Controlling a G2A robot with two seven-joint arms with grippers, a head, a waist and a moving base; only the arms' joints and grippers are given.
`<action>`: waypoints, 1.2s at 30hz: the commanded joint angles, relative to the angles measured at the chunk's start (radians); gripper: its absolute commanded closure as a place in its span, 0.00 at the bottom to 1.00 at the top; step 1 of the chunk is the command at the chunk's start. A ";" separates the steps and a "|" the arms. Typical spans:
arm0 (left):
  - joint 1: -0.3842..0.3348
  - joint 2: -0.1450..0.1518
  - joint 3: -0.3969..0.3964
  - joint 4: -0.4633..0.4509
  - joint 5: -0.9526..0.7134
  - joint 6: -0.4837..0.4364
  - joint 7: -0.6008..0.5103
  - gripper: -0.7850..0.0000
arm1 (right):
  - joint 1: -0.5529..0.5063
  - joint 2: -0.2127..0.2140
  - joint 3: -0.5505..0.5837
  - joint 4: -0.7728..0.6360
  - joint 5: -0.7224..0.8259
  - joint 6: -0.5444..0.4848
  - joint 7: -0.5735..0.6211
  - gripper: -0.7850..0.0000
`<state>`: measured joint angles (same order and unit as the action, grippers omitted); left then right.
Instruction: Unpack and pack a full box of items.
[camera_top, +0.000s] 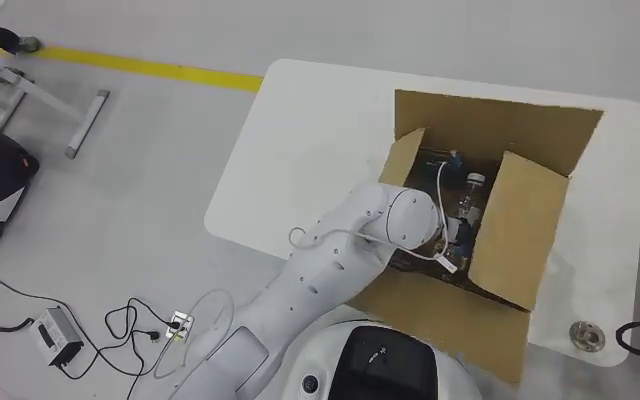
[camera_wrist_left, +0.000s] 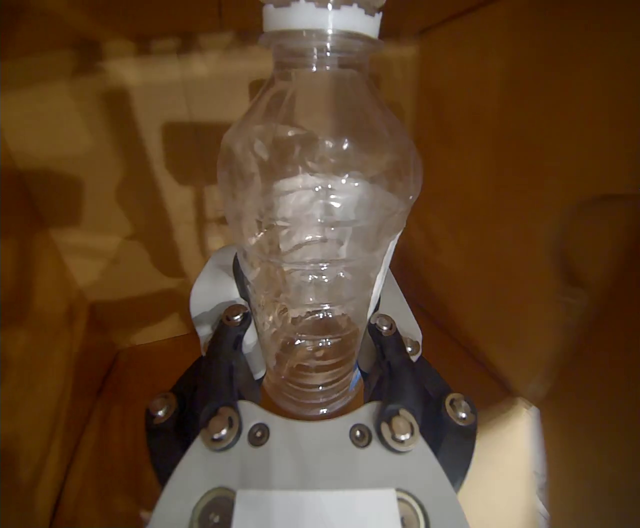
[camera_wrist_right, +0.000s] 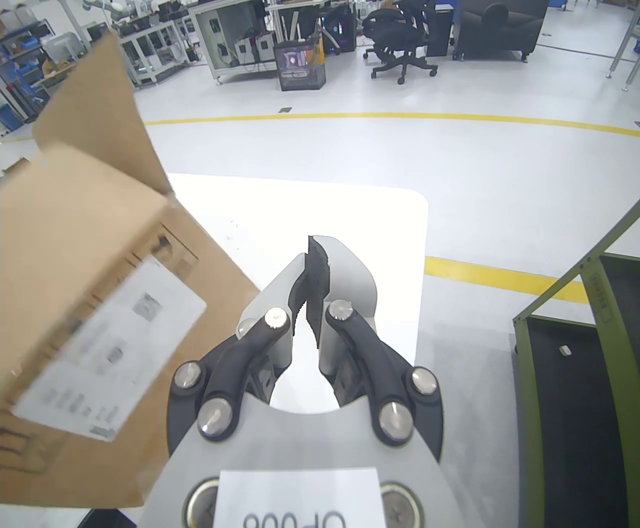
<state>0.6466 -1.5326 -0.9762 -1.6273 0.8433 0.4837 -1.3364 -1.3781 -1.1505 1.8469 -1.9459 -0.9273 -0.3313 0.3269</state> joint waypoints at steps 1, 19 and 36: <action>-0.013 -0.001 0.018 -0.019 0.018 -0.003 -0.003 1.00 | 0.000 0.000 0.000 0.000 0.000 0.000 0.000 1.00; -0.048 0.000 0.046 -0.014 0.249 -0.110 -0.110 0.86 | 0.000 0.000 0.000 0.000 0.000 0.000 0.000 1.00; -0.028 -0.044 0.039 0.068 0.386 -0.199 -0.199 0.00 | 0.000 0.000 0.000 0.000 0.000 0.000 0.000 1.00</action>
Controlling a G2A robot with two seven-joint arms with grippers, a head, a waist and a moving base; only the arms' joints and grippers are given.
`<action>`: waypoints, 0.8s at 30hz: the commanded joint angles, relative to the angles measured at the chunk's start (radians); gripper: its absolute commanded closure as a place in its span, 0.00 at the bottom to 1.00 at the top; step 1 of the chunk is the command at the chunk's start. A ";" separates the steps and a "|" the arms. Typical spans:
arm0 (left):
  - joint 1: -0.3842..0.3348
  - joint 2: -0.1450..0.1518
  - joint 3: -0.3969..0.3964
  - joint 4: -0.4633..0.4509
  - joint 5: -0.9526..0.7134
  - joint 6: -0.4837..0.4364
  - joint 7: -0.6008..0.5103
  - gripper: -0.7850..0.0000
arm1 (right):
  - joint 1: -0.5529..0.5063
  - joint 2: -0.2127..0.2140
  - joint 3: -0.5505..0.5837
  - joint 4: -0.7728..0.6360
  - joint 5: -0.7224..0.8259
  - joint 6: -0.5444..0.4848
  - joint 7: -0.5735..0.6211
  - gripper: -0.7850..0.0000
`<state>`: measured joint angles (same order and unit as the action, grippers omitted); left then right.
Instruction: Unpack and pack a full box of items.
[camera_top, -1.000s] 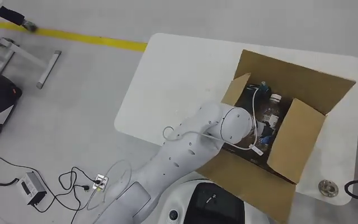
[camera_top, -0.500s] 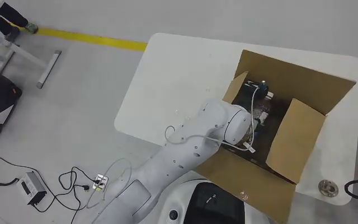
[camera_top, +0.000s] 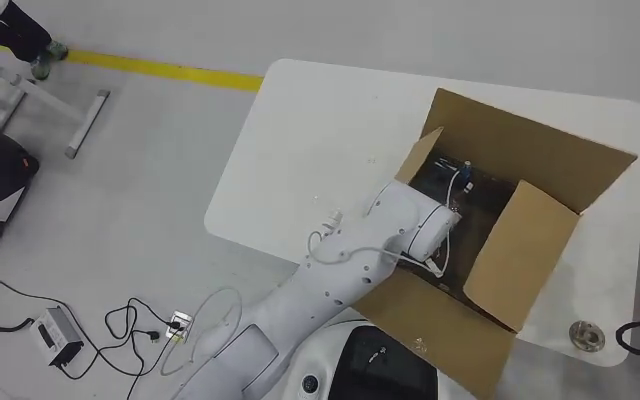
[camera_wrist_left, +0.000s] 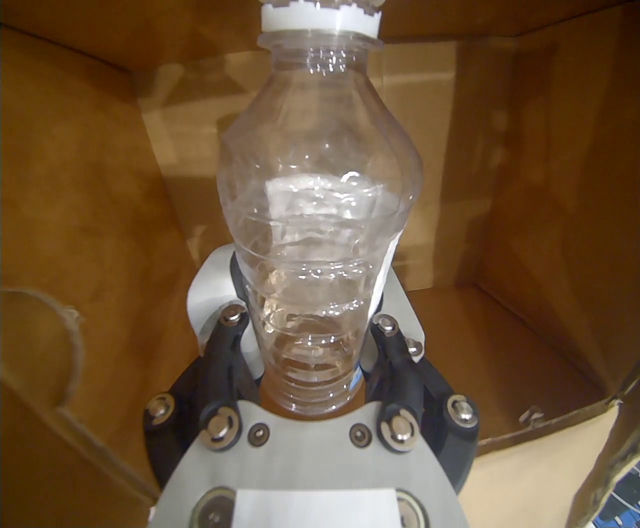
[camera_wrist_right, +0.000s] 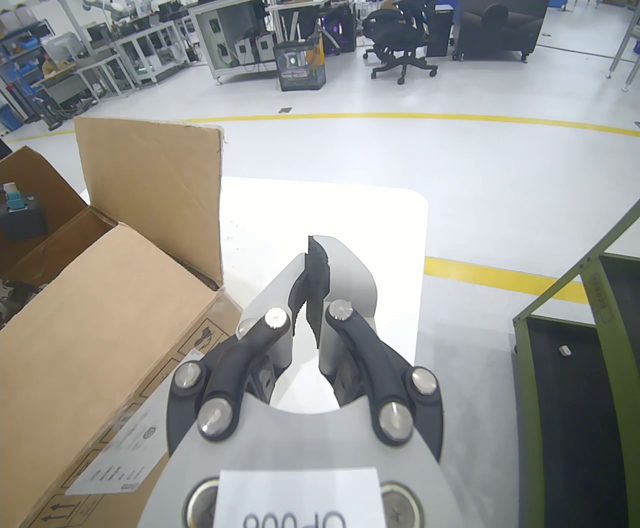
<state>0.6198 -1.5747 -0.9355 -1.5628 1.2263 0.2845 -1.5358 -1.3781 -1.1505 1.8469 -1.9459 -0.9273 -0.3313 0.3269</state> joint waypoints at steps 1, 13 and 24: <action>-0.001 -0.004 -0.003 0.007 0.006 0.000 0.000 0.00 | 0.000 0.000 0.000 0.000 0.000 0.000 0.000 1.00; -0.019 -0.013 0.027 -0.026 0.010 0.000 0.000 0.00 | 0.000 0.000 0.000 0.000 0.000 0.000 0.000 1.00; -0.072 0.009 0.078 -0.101 -0.242 0.000 0.000 0.00 | -0.010 -0.001 -0.004 0.000 0.002 0.004 -0.011 1.00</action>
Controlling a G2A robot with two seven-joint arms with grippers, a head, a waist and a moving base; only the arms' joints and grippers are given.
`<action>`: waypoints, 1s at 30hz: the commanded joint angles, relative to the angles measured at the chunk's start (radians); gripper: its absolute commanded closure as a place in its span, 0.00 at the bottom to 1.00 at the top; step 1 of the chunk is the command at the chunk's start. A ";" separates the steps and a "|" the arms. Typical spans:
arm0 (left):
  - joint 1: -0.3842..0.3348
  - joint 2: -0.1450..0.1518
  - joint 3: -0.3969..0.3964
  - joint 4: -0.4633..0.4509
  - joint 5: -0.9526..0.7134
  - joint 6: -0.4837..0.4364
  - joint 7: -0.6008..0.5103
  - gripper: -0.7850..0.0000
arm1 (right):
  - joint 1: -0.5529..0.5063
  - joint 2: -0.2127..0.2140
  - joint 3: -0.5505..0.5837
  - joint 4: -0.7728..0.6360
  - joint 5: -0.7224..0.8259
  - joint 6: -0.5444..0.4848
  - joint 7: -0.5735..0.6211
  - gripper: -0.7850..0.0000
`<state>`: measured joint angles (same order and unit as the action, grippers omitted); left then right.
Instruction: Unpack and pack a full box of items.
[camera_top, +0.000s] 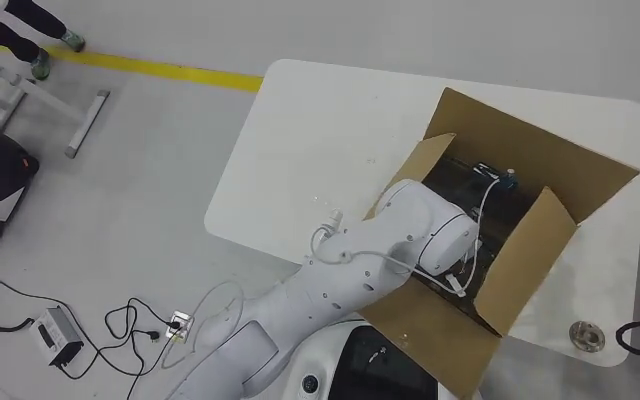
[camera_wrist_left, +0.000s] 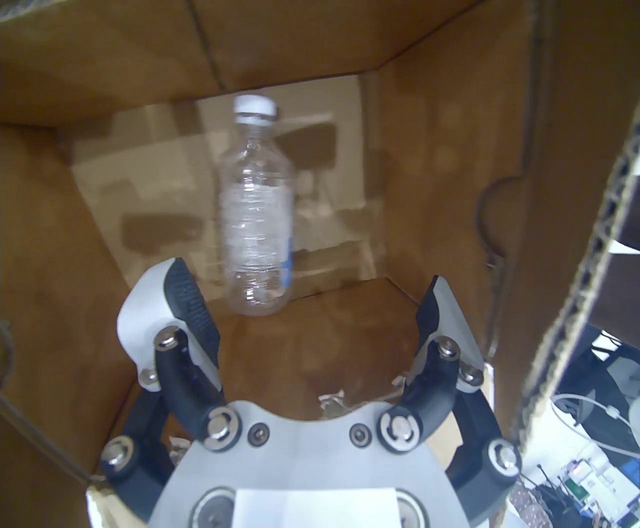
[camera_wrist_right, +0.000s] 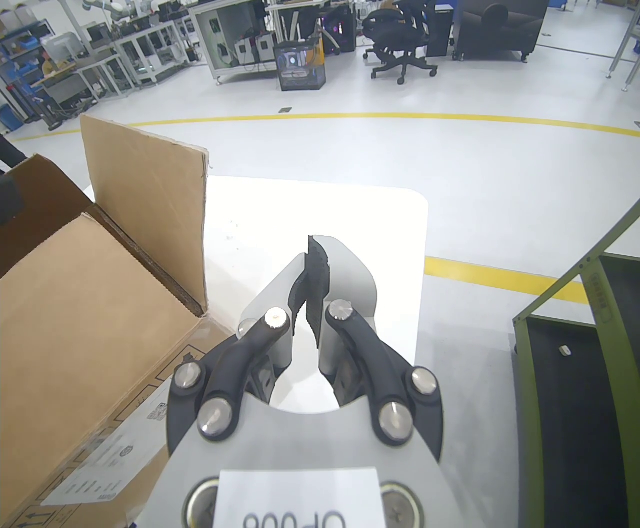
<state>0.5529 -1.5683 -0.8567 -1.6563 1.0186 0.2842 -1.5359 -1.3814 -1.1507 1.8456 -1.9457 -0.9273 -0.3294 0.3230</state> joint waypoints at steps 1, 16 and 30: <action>-0.011 0.004 -0.002 -0.016 -0.055 0.000 0.000 0.00 | -0.014 0.000 -0.005 -0.001 0.005 -0.003 -0.010 1.00; -0.080 -0.006 0.034 -0.067 -0.350 -0.007 0.015 0.00 | -0.143 0.005 -0.016 -0.044 0.053 -0.087 0.011 1.00; -0.133 -0.039 0.084 0.014 -0.549 -0.068 0.137 0.00 | -0.057 -0.001 -0.150 0.037 0.119 0.009 0.043 1.00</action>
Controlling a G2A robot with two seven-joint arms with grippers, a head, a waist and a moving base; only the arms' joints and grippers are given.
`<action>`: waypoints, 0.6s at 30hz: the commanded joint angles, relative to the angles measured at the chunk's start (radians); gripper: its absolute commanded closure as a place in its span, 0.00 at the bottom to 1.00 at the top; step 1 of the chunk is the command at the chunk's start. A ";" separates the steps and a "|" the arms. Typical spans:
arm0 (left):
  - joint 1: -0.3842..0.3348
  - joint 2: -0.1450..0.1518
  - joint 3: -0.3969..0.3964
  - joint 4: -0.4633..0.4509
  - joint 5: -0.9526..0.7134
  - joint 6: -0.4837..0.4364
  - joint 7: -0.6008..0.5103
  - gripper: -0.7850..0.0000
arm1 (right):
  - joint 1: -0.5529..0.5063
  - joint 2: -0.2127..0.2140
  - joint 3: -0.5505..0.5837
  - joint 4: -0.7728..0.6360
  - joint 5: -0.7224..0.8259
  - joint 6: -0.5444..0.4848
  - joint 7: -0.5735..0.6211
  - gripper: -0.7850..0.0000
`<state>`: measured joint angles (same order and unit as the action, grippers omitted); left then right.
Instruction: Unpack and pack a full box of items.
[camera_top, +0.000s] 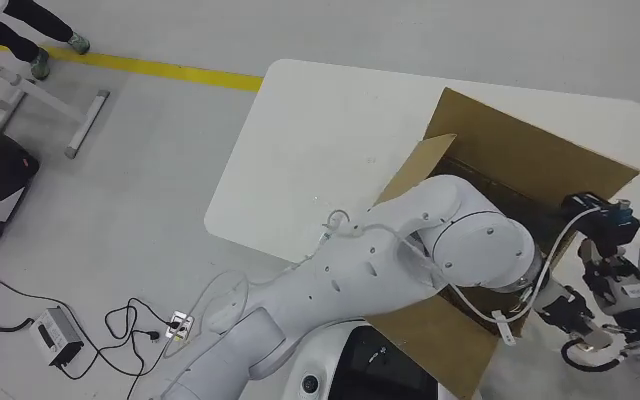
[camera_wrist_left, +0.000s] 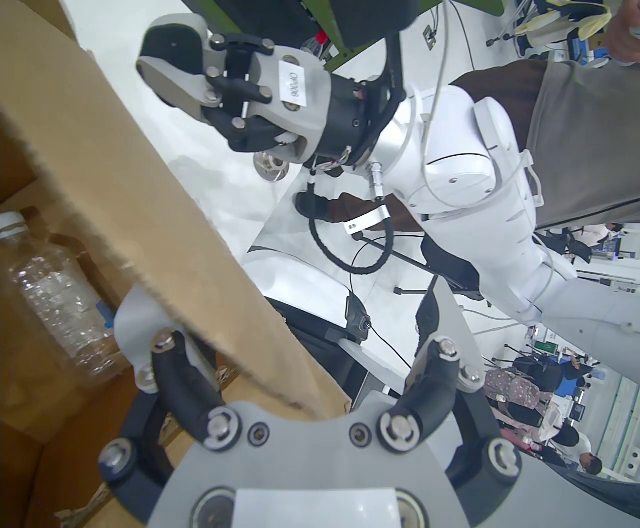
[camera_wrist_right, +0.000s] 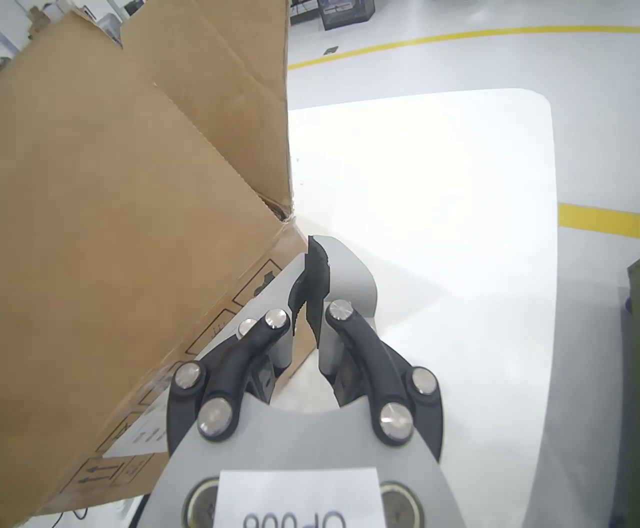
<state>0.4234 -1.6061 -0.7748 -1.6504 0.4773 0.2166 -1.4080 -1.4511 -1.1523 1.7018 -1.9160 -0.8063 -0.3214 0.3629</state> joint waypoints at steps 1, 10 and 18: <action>-0.006 -0.003 0.004 0.013 -0.011 0.000 0.016 0.00 | 0.023 0.001 -0.010 0.011 -0.011 0.004 -0.003 1.00; 0.017 0.004 -0.045 0.007 -0.075 0.027 0.037 0.00 | 0.014 0.005 0.032 -0.005 0.003 0.022 -0.011 1.00; 0.039 0.008 -0.051 0.012 -0.133 0.062 0.040 0.00 | -0.023 0.012 0.117 -0.036 0.026 0.029 -0.011 0.45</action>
<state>0.4676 -1.5971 -0.8324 -1.6428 0.3418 0.2680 -1.3696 -1.4715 -1.1410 1.8074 -1.9479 -0.7852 -0.2923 0.3515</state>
